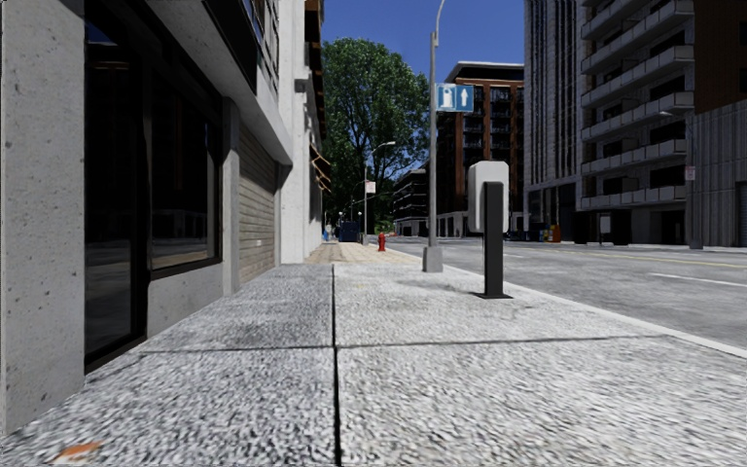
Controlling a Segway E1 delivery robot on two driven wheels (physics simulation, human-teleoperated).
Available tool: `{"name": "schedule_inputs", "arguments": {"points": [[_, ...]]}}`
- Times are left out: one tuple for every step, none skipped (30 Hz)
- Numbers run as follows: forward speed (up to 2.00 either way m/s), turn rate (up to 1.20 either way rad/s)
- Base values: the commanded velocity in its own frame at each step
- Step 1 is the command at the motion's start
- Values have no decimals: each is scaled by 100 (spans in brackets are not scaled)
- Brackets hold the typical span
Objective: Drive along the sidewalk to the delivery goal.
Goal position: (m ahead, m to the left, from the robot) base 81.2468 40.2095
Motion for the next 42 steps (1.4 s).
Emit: {"name": "schedule_inputs", "arguments": {"points": [[200, 0], [200, 0], [200, 0], [200, 0], [200, 0], [200, 0], [200, 0], [200, 0], [200, 0], [200, 6], [200, 6], [200, 12], [200, 16], [200, 17], [200, 17], [200, 18], [200, 20], [200, 24], [200, 24], [200, 28], [200, 30], [200, 32], [200, 33], [200, 33], [200, 33], [200, 33], [200, 33], [200, 33], [200, 33], [200, 33], [200, 33], [200, 33], [200, 23], [200, 0], [200, 0], [200, 0], [200, 0], [200, 0], [200, 0], [200, 0], [200, 0], [200, 0]]}}
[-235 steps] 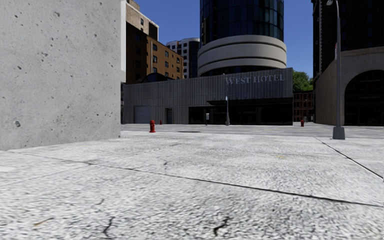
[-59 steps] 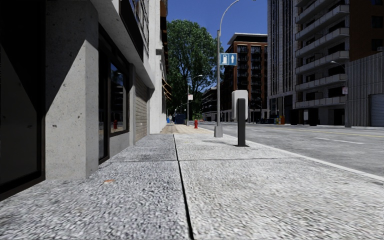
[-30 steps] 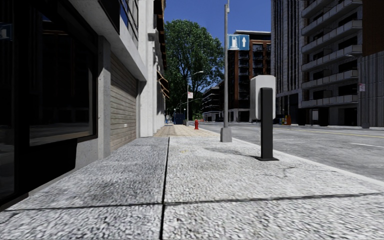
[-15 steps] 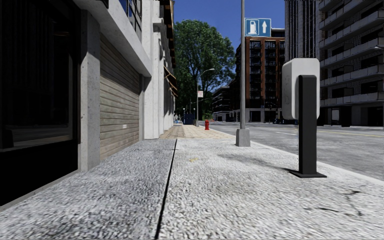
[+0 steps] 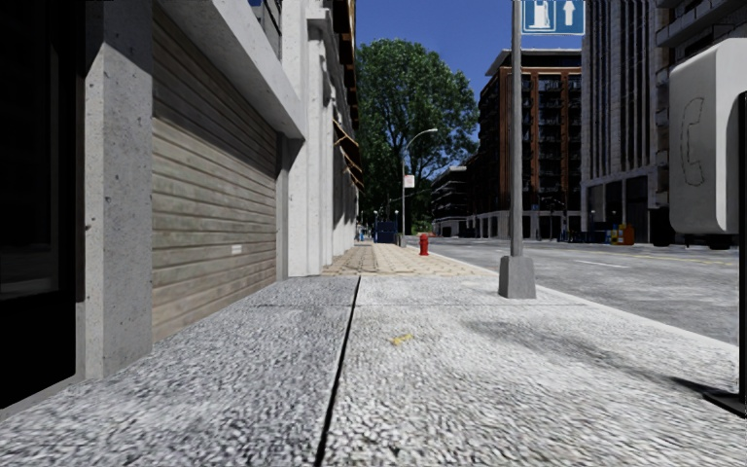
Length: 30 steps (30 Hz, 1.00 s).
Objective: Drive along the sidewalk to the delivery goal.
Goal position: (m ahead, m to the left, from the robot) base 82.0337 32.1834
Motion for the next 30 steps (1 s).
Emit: {"name": "schedule_inputs", "arguments": {"points": [[200, 0], [200, 0], [200, 0], [200, 0], [200, 0], [200, 0], [200, 0], [200, 0], [200, 0], [200, 0], [200, 0], [200, 0], [200, 0], [200, 0], [200, 0], [200, 0], [200, 0], [200, 0], [200, 0], [200, 0], [200, 0], [200, 0], [200, 0], [200, 0], [200, 0], [200, 0], [200, 0], [200, 0], [200, 0], [200, 0]]}}
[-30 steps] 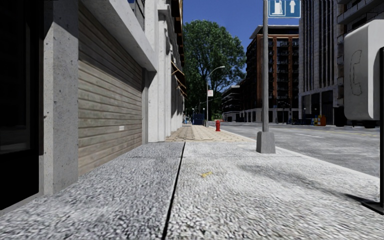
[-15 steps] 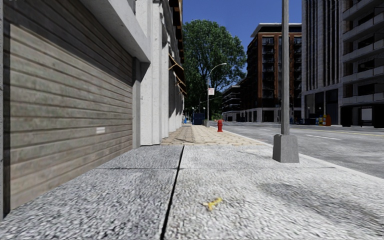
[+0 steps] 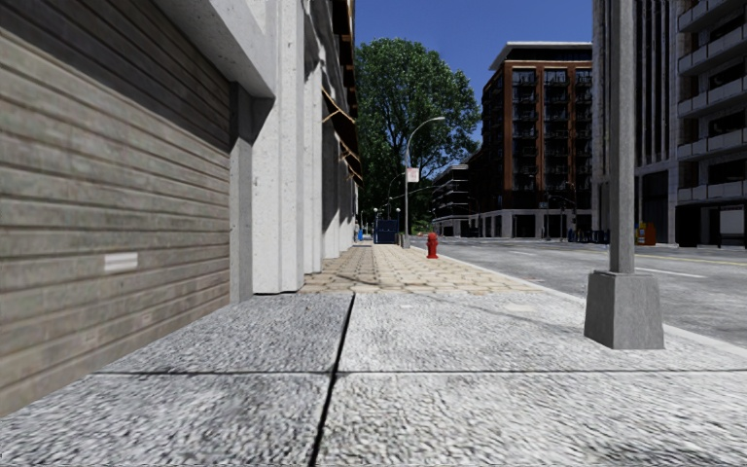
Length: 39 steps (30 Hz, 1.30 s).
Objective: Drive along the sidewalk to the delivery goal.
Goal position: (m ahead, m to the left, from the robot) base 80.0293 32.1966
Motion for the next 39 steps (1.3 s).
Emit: {"name": "schedule_inputs", "arguments": {"points": [[200, 0], [200, 0], [200, 0], [200, 0], [200, 0], [200, 0], [200, 0], [200, 0], [200, 0], [200, 0], [200, 0], [200, 0], [200, 0], [200, 0], [200, 0], [200, 0], [200, 0], [200, 0], [200, 0], [200, 0], [200, 0], [200, 0], [200, 0], [200, 0], [200, 0], [200, 0], [200, 0], [200, 0], [200, 0], [200, 0], [200, 0], [200, 0], [200, 0], [200, 0], [200, 0], [200, 0], [200, 0], [200, 0], [200, 0]]}}
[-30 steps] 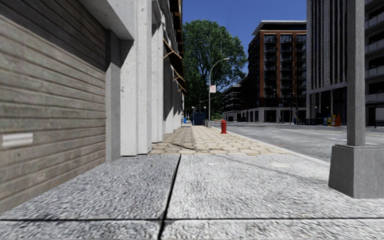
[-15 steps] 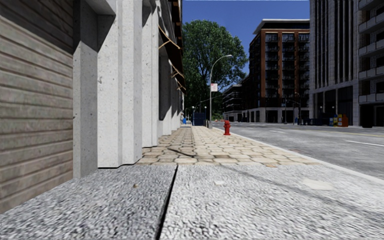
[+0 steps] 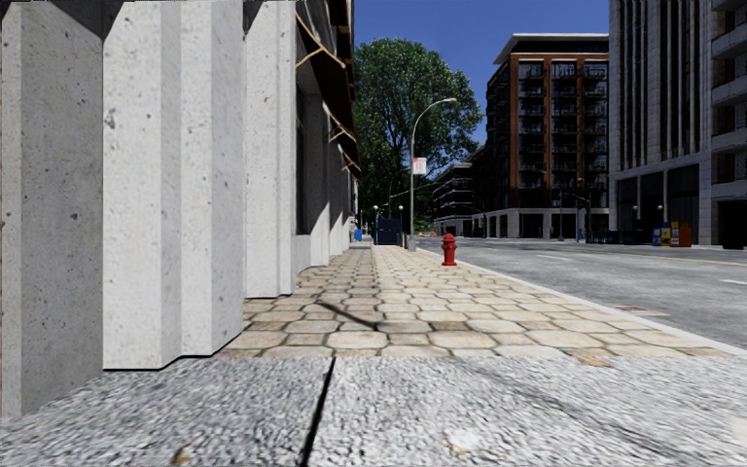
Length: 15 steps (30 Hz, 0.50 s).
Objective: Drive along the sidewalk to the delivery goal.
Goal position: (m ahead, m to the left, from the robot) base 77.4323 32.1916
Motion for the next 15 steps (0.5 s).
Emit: {"name": "schedule_inputs", "arguments": {"points": [[200, 0], [200, 0], [200, 0], [200, 0], [200, 0], [200, 0], [200, 0], [200, 0], [200, 0], [200, 0], [200, 0], [200, 0], [200, 0], [200, 0], [200, 0]]}}
